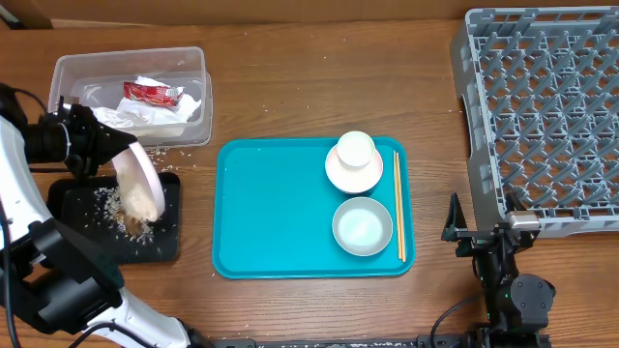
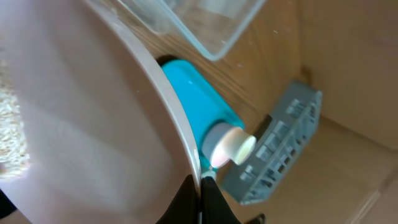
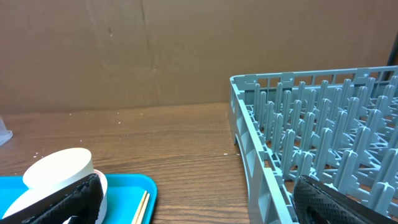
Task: Sort waste into correct bins and load items into the dishwasher
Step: 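Lift the plate over the black tray and tip rice and scraps off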
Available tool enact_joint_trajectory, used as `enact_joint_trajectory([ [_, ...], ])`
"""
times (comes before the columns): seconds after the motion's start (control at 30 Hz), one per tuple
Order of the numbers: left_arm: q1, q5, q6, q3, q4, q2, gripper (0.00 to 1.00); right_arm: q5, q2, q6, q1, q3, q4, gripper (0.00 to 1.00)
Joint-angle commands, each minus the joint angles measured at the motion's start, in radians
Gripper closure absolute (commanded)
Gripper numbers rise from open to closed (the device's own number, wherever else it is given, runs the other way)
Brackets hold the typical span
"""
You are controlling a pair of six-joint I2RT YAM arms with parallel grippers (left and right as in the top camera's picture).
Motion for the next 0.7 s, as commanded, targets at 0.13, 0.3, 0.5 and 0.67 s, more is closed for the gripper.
enact_joint_trajectory([
  [0.13, 0.088, 0.171, 0.07, 0.024, -0.002, -0.001, 0.96, 0.006, -0.007, -0.003, 0.003, -0.01, 0.008, 0.0],
  [0.3, 0.127, 0.198, 0.126, 0.024, -0.076, -0.001, 0.96, 0.006, -0.007, -0.003, 0.003, -0.01, 0.008, 0.0],
  [0.5, 0.161, 0.262, 0.154, 0.018, -0.116, -0.001, 0.96, 0.006, -0.007, -0.003, 0.003, -0.01, 0.008, 0.0],
  [0.67, 0.19, 0.315, 0.178, 0.017, -0.123, -0.001, 0.96, 0.006, -0.007, -0.003, 0.003, -0.01, 0.008, 0.0],
])
